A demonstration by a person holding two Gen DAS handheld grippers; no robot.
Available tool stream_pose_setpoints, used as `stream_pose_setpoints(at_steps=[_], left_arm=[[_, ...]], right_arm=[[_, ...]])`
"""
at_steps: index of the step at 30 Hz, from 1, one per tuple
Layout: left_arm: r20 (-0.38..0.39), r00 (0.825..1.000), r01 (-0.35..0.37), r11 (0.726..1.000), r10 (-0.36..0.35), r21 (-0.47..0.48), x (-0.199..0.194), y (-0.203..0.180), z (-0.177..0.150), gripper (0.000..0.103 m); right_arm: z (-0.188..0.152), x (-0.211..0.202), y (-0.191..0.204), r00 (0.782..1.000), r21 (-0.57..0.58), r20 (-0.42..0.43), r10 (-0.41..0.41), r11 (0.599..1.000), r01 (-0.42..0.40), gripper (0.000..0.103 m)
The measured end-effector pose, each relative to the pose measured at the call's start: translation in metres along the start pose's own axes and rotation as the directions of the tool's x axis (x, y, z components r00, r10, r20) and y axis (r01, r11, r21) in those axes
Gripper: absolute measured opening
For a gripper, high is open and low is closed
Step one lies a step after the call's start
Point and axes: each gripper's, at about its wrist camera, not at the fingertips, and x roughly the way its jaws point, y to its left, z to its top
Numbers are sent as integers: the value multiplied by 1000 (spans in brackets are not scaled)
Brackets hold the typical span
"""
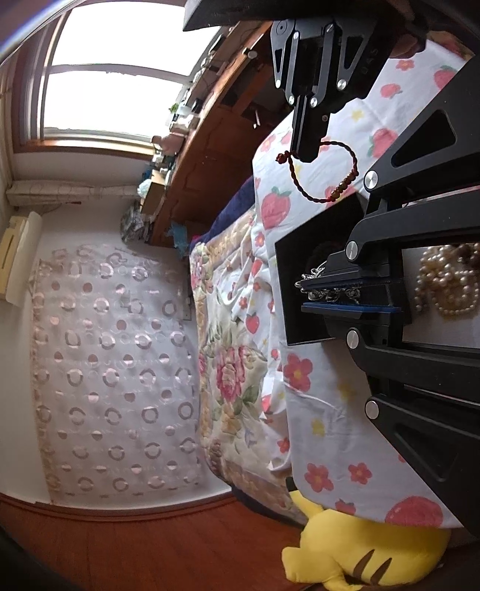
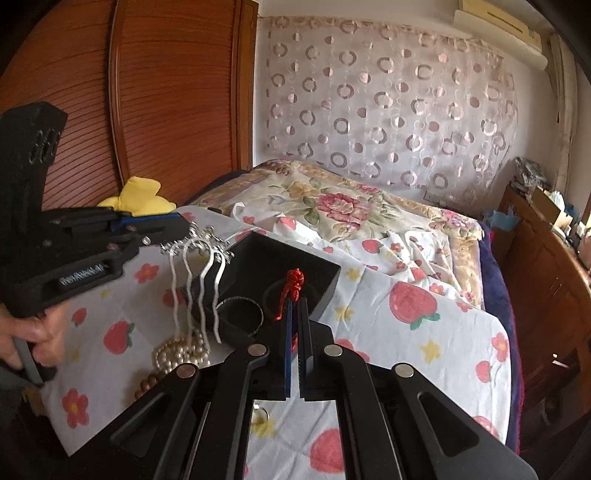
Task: Organize jewelry
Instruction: 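Carry the comb and red bracelet into the black box and release both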
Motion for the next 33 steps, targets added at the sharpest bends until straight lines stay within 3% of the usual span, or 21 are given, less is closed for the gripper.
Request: stream_pose_setpoints(at_steps=[8, 13, 26, 29, 31, 33], left_arm=[[-54, 998, -23, 1000, 23, -12, 34, 6, -3, 6], [-56, 998, -29, 999, 27, -21, 40, 9, -5, 6], [-32, 999, -34, 999, 34, -16, 35, 22, 1, 6], [-32, 999, -29, 999, 28, -24, 28, 27, -5, 19], [-27, 999, -25, 999, 24, -30, 22, 31, -11, 47], [-18, 999, -32, 999, 31, -26, 16, 34, -17, 53]], right_arm=[[7, 26, 0, 999, 24, -23, 26, 999, -26, 3], [5, 43, -4, 997, 53, -37, 62, 997, -60, 3], [15, 82, 1, 995, 23, -76, 67, 998, -65, 3], [19, 90, 1, 994, 18, -83, 67, 998, -66, 4], [20, 92, 3, 995, 8, -77, 63, 998, -62, 5], [22, 93, 2, 995, 10, -79, 66, 998, -66, 12]])
